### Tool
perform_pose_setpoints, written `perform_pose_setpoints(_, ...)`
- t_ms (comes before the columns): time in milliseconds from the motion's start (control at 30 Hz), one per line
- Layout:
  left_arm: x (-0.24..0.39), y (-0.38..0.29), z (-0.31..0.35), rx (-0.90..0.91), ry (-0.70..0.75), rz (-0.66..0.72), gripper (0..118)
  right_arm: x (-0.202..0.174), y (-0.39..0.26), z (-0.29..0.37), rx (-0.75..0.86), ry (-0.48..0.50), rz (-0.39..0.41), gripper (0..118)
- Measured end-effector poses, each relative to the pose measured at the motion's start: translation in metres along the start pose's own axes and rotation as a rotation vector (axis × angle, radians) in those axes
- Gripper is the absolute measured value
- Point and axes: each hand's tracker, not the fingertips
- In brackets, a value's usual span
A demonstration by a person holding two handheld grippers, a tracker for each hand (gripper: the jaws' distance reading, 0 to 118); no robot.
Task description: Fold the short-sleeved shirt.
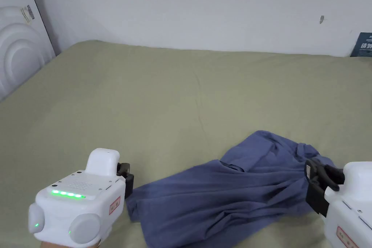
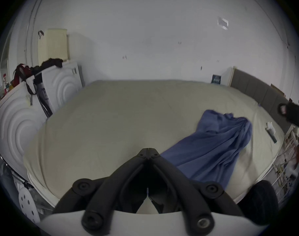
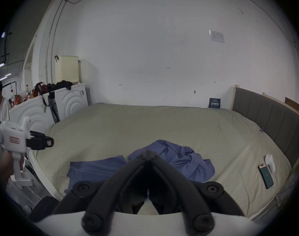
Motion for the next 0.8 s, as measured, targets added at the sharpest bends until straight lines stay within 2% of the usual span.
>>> perform_pose_setpoints(33, -0.003, -0.003, -0.016, -0.018, 0.014, -0.017, 20, 0.002, 0.000, -0.002, -0.006, -0.002, -0.001, 1)
perform_pose_setpoints(67, -0.008, -0.006, -0.035, -0.056, 0.002, -0.025, 47, 0.005, 0.000, -0.004, -0.014, -0.005, 0.000, 1)
perform_pose_setpoints(100, -0.012, -0.008, -0.051, -0.092, -0.023, -0.020, 86, 0.007, -0.001, -0.006, -0.021, -0.010, 0.001, 1)
perform_pose_setpoints(200, -0.020, -0.021, -0.100, -0.169, -0.011, -0.038, 97, 0.016, -0.002, -0.014, -0.042, -0.031, 0.004, 1)
perform_pose_setpoints(333, -0.021, -0.040, -0.141, -0.296, 0.006, -0.071, 97, 0.029, -0.007, -0.025, -0.072, -0.052, -0.015, 1)
perform_pose_setpoints(400, -0.021, -0.050, -0.152, -0.349, -0.004, -0.062, 93, 0.034, -0.009, -0.029, -0.084, -0.063, -0.017, 1)
perform_pose_setpoints(467, -0.013, -0.044, -0.132, -0.304, 0.011, -0.023, 89, 0.039, -0.011, -0.031, -0.091, -0.071, -0.023, 1)
perform_pose_setpoints(533, -0.003, -0.041, -0.123, -0.315, 0.002, -0.043, 64, 0.044, -0.012, -0.033, -0.097, -0.075, -0.039, 1)
perform_pose_setpoints(567, 0.002, -0.041, -0.119, -0.312, -0.002, -0.056, 46, 0.047, -0.013, -0.035, -0.100, -0.076, -0.048, 1)
perform_pose_setpoints(600, 0.010, -0.036, -0.104, -0.311, -0.007, -0.055, 17, 0.051, -0.014, -0.037, -0.103, -0.075, -0.053, 1)
perform_pose_setpoints(633, 0.014, -0.036, -0.101, -0.306, -0.010, -0.047, 5, 0.054, -0.015, -0.038, -0.106, -0.078, -0.054, 1)
perform_pose_setpoints(667, 0.016, -0.035, -0.097, -0.304, 0.004, -0.030, 2, 0.058, -0.017, -0.040, -0.110, -0.083, -0.056, 1)
perform_pose_setpoints(733, 0.005, -0.036, -0.103, -0.315, -0.058, 0.049, 2, 0.071, -0.020, -0.043, -0.127, -0.091, -0.073, 1)
perform_pose_setpoints(800, 0.011, -0.028, -0.087, -0.250, -0.045, 0.014, 2, 0.087, -0.023, -0.044, -0.137, -0.112, -0.086, 1)
